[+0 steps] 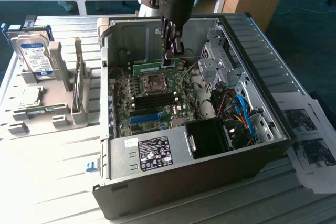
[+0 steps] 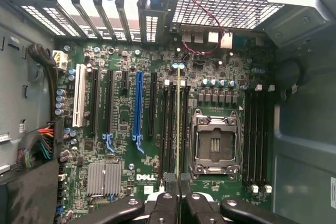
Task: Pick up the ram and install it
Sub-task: 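Insert the ram into the slot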
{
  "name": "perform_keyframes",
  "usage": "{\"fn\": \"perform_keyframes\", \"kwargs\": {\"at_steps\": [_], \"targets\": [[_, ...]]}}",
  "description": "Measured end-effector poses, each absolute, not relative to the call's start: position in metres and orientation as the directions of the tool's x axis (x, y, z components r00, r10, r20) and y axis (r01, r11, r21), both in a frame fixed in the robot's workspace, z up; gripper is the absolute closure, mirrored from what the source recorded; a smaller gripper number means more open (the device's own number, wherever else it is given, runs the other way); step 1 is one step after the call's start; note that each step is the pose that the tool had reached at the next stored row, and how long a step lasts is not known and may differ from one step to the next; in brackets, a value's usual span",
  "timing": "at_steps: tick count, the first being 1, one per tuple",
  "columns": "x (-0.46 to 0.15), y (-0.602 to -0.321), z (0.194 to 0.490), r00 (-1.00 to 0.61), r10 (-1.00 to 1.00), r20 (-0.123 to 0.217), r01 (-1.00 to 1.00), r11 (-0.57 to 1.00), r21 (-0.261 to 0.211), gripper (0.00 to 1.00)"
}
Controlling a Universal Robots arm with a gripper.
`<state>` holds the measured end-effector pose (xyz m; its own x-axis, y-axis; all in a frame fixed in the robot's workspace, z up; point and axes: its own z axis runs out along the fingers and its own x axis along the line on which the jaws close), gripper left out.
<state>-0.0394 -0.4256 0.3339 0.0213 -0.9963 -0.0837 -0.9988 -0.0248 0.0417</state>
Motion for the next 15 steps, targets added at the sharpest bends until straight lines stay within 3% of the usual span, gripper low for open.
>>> {"fn": "perform_keyframes", "kwargs": {"at_steps": [15], "targets": [[-0.0393, -0.4256, 0.326, 0.003, -0.996, -0.084, -0.999, -0.007, 0.042, 0.88]]}}
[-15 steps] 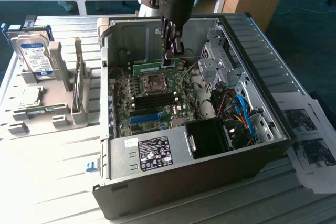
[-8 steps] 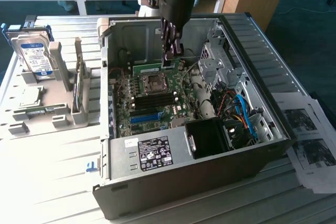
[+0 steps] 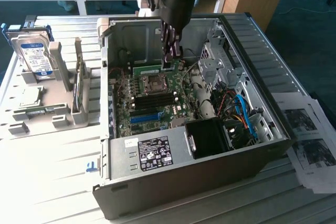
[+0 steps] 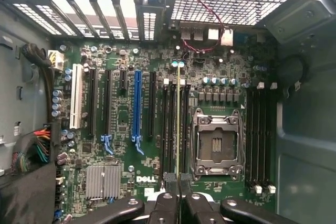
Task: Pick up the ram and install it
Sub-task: 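Insert the ram into the slot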
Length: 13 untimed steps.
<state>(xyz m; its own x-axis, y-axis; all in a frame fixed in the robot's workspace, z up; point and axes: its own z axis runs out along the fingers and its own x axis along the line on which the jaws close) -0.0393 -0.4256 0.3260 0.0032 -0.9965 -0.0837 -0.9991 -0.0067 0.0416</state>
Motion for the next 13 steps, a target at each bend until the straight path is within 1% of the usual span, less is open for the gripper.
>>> {"fn": "perform_keyframes", "kwargs": {"at_steps": [13], "targets": [[-0.0389, -0.4256, 0.3218, -0.026, -0.996, -0.084, -0.999, 0.023, 0.042, 0.88]]}}
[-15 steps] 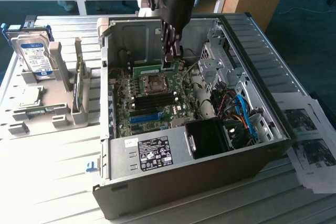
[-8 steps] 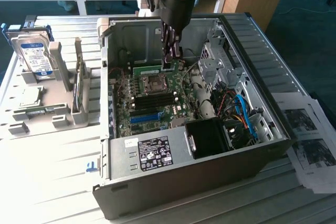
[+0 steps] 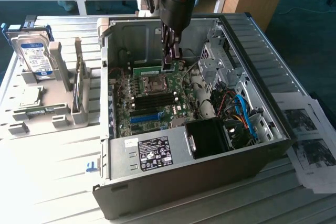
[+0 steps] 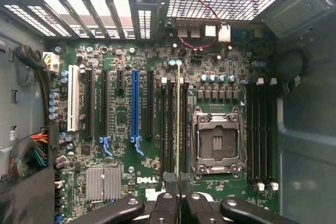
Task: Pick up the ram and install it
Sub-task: 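Insert the ram into the slot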
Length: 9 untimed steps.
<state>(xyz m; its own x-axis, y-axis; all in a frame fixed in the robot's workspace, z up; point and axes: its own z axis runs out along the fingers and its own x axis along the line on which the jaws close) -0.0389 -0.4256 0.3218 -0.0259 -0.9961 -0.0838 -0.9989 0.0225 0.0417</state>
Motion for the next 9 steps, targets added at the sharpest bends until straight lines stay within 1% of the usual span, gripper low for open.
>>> {"fn": "perform_keyframes", "kwargs": {"at_steps": [9], "targets": [[-0.0389, -0.4256, 0.3157, -0.035, -0.996, -0.084, -0.999, 0.032, 0.041, 0.88]]}}
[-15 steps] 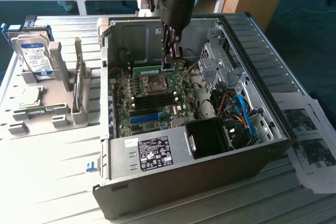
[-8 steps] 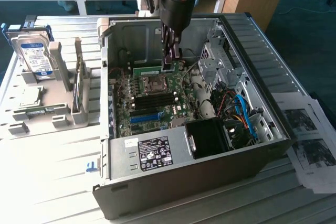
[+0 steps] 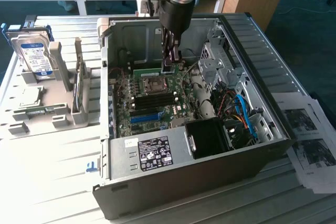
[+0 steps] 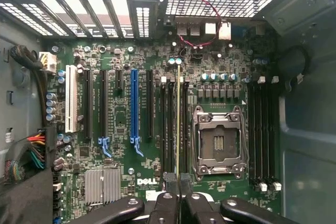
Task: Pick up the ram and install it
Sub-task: 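Insert the ram into the slot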
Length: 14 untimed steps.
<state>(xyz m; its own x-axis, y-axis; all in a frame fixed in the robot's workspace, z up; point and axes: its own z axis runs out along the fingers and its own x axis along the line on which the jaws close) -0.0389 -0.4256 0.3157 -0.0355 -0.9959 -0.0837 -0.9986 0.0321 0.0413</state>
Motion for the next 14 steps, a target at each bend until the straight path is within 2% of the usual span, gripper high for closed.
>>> {"fn": "perform_keyframes", "kwargs": {"at_steps": [14], "targets": [[-0.039, -0.426, 0.299, -0.051, -0.995, -0.084, -0.998, 0.048, 0.037, 0.88]]}}
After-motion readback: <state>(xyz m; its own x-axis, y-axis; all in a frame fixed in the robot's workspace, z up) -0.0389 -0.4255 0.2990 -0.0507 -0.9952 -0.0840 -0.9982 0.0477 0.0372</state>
